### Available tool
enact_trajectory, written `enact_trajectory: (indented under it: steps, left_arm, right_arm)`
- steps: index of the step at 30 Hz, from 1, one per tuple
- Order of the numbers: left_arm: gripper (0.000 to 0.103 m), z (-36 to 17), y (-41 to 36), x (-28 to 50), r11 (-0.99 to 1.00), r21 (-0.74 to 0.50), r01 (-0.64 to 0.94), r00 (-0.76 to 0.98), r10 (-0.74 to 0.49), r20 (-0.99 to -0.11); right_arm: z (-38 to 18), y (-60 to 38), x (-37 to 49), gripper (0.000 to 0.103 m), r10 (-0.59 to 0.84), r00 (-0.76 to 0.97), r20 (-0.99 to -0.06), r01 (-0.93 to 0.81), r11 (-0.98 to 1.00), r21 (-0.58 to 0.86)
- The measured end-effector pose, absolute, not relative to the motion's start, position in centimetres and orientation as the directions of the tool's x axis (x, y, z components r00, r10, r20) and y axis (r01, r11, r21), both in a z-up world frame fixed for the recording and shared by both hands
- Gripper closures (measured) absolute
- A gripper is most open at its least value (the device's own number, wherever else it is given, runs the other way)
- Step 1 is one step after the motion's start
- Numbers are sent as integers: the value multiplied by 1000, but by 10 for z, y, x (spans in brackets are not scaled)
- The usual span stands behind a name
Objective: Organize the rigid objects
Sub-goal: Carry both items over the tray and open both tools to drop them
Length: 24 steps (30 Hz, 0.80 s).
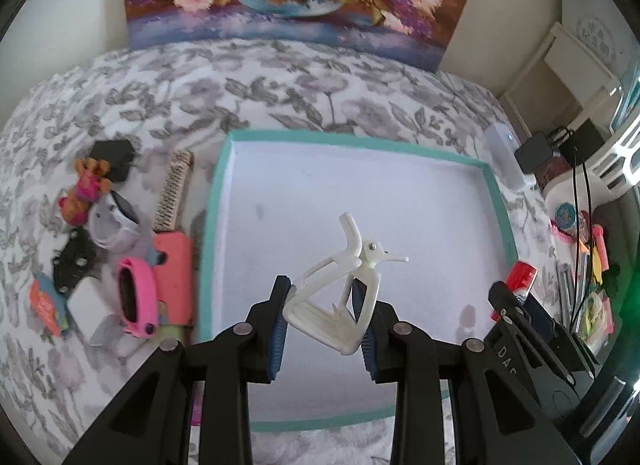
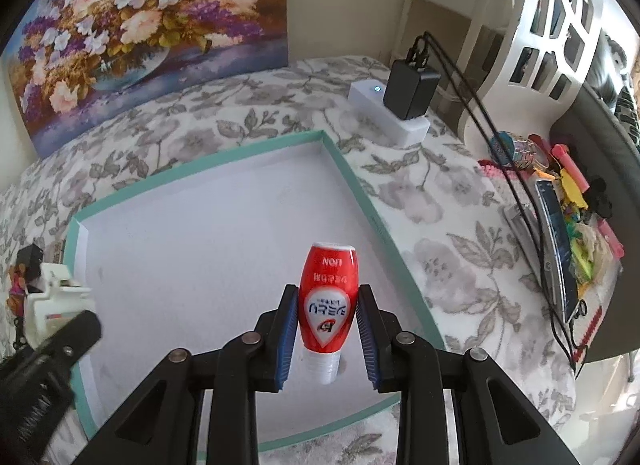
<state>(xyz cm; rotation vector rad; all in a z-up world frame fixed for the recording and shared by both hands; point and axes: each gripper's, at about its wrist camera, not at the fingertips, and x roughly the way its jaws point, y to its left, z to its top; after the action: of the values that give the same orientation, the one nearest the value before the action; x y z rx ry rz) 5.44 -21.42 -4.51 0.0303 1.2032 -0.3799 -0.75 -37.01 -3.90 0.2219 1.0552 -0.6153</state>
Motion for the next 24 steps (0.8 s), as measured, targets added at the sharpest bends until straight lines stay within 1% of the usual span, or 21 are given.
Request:
enact_trajectory:
  steps: [5, 14, 15, 16, 18, 21, 22, 24]
  left_arm:
    - [70, -50, -219, 53, 933, -134, 333, 328, -248, -912]
    - [70, -51, -204, 55, 948, -140, 287, 329, -235, -915]
    - [66, -51, -203, 55, 949, -141, 284, 331, -234, -914]
    - [56, -50, -202, 55, 949, -142, 280, 332, -234, -914]
    - [43, -49, -200, 56, 953, -139, 270, 335, -228, -914]
    - [39, -47, -196, 57, 958, -130, 256, 345, -216, -913]
    - [35, -46, -194, 57, 960, -128, 250, 348, -212, -913]
    - [27, -45, -190, 59, 965, -123, 230, 353, -201, -914]
  right_arm:
    - [-40, -365, -7, 72, -362, 350, -864, 551, 825, -123]
    - [-40, -357, -7, 72, -352, 352, -867, 522, 843, -131]
    - [-41, -356, -7, 72, -353, 352, -867, 519, 844, -133]
    - [-41, -355, -7, 72, -352, 353, -867, 517, 846, -133]
    - [-42, -352, -7, 71, -352, 352, -867, 509, 850, -138]
    - [-43, -349, -7, 71, -347, 351, -870, 499, 855, -140]
    - [-44, -348, -6, 71, -345, 349, -871, 496, 857, -141]
    - [-46, -348, -6, 66, -343, 343, -874, 494, 858, -142]
